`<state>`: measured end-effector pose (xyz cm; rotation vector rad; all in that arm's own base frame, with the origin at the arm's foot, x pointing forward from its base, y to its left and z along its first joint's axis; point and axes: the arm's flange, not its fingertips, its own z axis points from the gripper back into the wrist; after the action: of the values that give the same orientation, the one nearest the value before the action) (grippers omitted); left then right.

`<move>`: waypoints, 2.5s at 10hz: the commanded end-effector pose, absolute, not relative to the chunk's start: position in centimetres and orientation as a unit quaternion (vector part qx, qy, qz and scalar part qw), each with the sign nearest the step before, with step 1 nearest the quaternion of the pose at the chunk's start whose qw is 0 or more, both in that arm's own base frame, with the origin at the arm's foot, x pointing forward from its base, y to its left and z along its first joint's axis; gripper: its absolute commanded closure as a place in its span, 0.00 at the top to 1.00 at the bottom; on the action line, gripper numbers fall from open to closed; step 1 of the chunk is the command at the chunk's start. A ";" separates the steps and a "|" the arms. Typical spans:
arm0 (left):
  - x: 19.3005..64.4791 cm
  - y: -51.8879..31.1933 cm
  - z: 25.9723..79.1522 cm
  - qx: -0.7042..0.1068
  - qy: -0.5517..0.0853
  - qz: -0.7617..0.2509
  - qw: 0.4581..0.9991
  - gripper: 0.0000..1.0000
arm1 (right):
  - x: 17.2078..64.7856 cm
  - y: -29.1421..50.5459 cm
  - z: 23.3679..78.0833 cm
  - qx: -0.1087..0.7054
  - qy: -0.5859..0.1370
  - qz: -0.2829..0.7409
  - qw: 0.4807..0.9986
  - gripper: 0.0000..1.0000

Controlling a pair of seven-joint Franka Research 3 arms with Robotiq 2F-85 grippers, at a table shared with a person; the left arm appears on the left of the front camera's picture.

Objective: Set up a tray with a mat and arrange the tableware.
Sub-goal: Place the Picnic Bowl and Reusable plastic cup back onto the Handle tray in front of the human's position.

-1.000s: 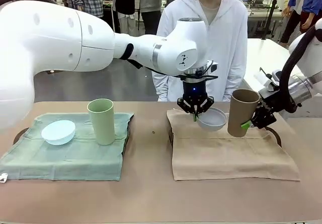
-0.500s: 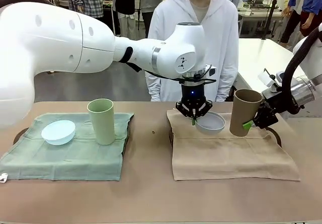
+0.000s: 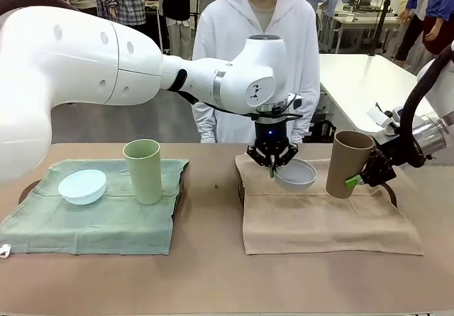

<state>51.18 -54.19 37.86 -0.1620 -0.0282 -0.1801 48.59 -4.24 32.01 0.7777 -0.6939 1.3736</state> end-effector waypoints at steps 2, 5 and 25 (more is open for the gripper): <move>51.8 -54.0 35.9 -0.109 -0.013 -0.115 0.987 0.04 | 49.7 -4.4 30.8 0.347 -0.318 0.605 0.642 0.81; 52.1 -54.4 34.4 -0.116 -0.017 -0.130 0.984 0.04 | 49.9 -3.5 29.9 0.318 -0.319 0.626 0.636 0.81; 43.6 -39.3 52.5 0.032 -0.093 -0.147 0.984 0.66 | 44.4 -1.6 53.2 0.076 -0.031 0.277 0.957 1.00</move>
<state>44.51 -40.75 52.62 0.0437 -0.1653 -0.3527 44.47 -2.53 52.24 0.2157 -0.1327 0.6137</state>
